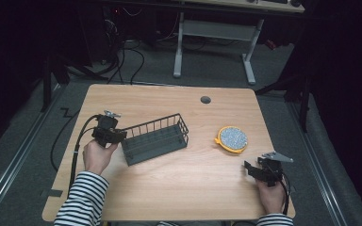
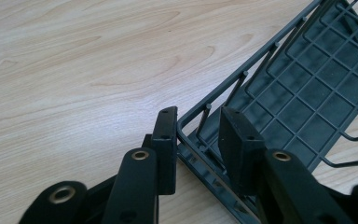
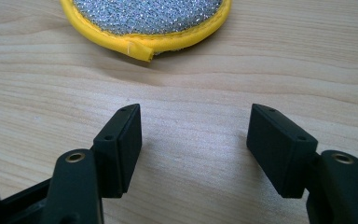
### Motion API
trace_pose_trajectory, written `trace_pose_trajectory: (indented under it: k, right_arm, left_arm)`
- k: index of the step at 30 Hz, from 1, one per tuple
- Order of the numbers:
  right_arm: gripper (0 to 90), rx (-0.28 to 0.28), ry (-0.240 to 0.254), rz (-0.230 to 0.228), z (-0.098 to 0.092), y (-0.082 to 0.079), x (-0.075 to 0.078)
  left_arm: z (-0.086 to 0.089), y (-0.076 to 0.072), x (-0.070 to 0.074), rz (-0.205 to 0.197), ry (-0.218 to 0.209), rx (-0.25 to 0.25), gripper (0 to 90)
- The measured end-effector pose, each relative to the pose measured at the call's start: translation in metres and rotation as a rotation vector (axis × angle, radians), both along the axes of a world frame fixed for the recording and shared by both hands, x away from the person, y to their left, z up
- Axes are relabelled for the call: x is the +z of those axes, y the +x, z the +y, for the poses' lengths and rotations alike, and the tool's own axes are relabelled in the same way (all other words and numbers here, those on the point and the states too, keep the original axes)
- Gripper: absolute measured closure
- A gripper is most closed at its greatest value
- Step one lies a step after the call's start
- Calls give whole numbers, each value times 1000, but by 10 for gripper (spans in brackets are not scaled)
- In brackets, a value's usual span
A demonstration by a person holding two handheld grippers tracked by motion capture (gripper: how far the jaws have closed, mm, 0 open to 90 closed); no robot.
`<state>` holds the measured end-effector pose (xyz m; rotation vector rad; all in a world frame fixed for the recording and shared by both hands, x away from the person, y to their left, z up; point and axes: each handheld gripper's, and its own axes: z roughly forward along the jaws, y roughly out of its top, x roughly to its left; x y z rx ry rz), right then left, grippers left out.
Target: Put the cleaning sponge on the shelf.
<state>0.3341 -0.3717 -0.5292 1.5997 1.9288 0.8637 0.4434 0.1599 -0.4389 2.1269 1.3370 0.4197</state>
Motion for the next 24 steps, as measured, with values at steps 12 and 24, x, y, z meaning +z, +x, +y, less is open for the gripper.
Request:
trace_pose_trajectory:
  k: [12, 24]
  right_arm:
    - [357, 0, 1, 0, 0, 0, 0]
    - [351, 2, -8, -1, 1, 0, 0]
  left_arm:
    - [-19, -15, -1, -20, -11, -54, 684]
    - [-38, -30, -3, -43, -18, -107, 686]
